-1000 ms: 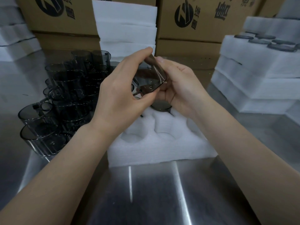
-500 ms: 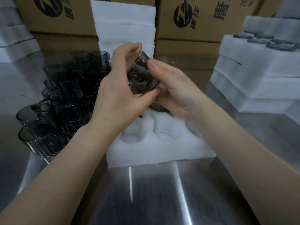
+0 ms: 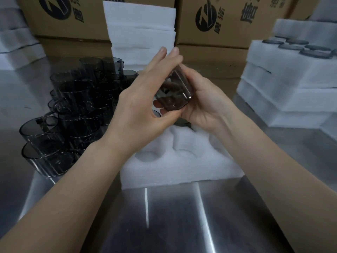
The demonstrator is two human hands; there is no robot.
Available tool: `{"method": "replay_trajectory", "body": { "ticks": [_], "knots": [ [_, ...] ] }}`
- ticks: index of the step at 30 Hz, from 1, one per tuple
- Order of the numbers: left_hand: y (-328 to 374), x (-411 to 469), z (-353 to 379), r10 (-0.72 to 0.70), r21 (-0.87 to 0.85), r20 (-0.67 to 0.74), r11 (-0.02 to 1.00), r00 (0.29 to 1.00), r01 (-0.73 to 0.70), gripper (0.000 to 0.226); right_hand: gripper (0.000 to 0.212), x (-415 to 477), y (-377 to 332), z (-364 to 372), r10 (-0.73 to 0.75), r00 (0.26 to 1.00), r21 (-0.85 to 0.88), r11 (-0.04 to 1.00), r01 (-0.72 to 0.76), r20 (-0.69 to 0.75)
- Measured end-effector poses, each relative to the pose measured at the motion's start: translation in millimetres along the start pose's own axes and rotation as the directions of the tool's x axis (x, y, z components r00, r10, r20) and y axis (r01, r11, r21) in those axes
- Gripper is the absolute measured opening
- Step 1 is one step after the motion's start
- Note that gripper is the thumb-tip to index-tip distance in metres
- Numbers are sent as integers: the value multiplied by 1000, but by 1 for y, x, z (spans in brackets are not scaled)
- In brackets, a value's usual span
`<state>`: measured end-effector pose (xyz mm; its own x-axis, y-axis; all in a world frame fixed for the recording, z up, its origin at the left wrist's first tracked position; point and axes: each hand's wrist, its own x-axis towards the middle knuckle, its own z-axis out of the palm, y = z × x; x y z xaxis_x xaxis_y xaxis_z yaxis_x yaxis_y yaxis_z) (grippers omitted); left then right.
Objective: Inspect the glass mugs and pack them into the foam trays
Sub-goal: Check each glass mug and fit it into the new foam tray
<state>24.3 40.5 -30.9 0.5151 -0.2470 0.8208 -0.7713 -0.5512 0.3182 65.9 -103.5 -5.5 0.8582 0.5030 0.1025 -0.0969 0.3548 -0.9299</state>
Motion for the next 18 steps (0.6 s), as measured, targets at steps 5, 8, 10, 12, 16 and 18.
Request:
{"method": "replay_trajectory", "body": {
  "ticks": [5, 8, 10, 12, 16, 18],
  "knots": [
    [-2, 1, -3, 7, -11, 7, 1000, 1000, -7, 70, 33, -1, -2, -8, -30, 999, -2, 1000, 30, 37],
    [-6, 0, -4, 29, 3, -57, 1000, 998, -29, 66, 30, 1, -1, -11, -36, 999, -26, 999, 35, -21],
    [-7, 1, -4, -13, -24, -74, 1000, 997, 11, 64, 21, 3, 2, -12, -42, 994, -32, 999, 39, -101],
    [-8, 0, -3, -52, -68, -68, 997, 996, 47, 63, 15, 3, 2, -13, -69, 985, -55, 997, 61, -156],
    [-9, 0, -2, -91, -194, 22, 977, 996, 94, 61, 33, 3, -1, -15, -47, 978, -228, 974, -1, -204],
    [-10, 0, -3, -95, -234, 50, 967, 994, 105, 60, 39, 4, -1, -14, 14, 981, -209, 976, -55, -192]
  ]
}}
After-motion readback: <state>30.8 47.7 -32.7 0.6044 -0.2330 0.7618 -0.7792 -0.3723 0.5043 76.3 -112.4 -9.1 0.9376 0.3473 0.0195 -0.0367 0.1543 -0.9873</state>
